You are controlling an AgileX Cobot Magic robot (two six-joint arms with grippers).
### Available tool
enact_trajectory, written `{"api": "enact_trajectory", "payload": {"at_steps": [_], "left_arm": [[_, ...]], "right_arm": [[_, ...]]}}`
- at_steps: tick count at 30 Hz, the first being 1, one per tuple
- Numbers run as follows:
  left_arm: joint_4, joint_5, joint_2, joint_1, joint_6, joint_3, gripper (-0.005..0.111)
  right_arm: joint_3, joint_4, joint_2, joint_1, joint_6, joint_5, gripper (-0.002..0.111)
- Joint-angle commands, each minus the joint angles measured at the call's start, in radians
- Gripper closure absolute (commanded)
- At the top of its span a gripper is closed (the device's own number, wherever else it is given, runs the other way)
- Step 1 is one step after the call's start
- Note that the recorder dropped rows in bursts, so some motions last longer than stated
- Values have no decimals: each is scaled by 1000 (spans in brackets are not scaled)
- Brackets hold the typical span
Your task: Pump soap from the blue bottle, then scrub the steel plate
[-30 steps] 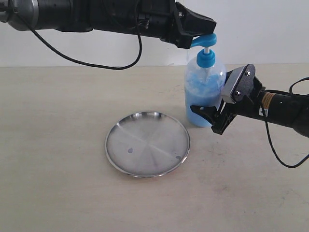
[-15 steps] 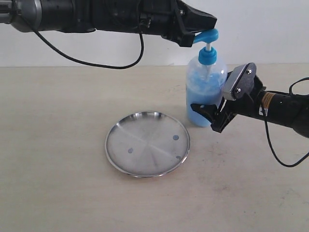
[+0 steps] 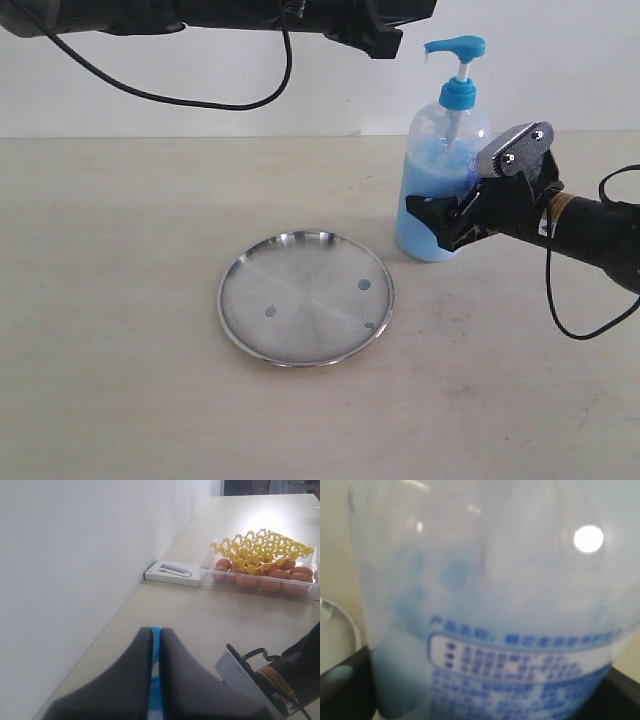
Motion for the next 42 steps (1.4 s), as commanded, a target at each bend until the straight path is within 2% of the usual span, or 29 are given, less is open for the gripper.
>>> {"api": "enact_trajectory", "payload": {"at_steps": [1,4,6,7,8,9,14,17,22,28,32,35,38,40,42], "left_arm": [[-1,-6,-5,-3,-12,-5,103],[-1,-6,-6,-3,-14,-5,103],[1,-6,-12,-3,-24,1,103],[2,-14,-23,-3,-22,15,103],[2,-25,-33,-3,-20,23,103],[2,-69,-58,-3,14,47,103],[2,-93,-170,-3,54,91,103],[10,-126,-248,-3,55,188,103],[-43,-440,-457,-3,184,437,103],[-106,-688,-656,-3,250,581,103],[-100,-929,-797,-3,245,662,103],[-16,-1132,-901,-3,146,735,103],[127,-1322,-999,-3,-75,831,103],[177,-1390,-1049,-3,-177,883,103],[186,-1415,-1108,-3,-215,942,103]], "right_arm": [[0,29,-3,-5,24,-47,58],[0,32,-3,-5,24,-35,58],[0,33,-2,-5,24,-23,52],[0,55,-2,-5,24,-8,38],[0,73,-2,-5,23,-3,32],[0,114,-2,-5,7,2,21],[0,116,-2,-5,7,-19,18],[0,116,-6,-5,7,-72,18],[0,109,-106,-5,7,-49,18],[0,99,-240,-5,10,137,18],[0,63,-348,-5,57,323,18],[0,14,-452,-5,163,457,18],[0,-2,-569,-5,381,573,19],[0,-3,-640,-5,426,619,24],[0,-3,-711,-5,429,645,35]]}}
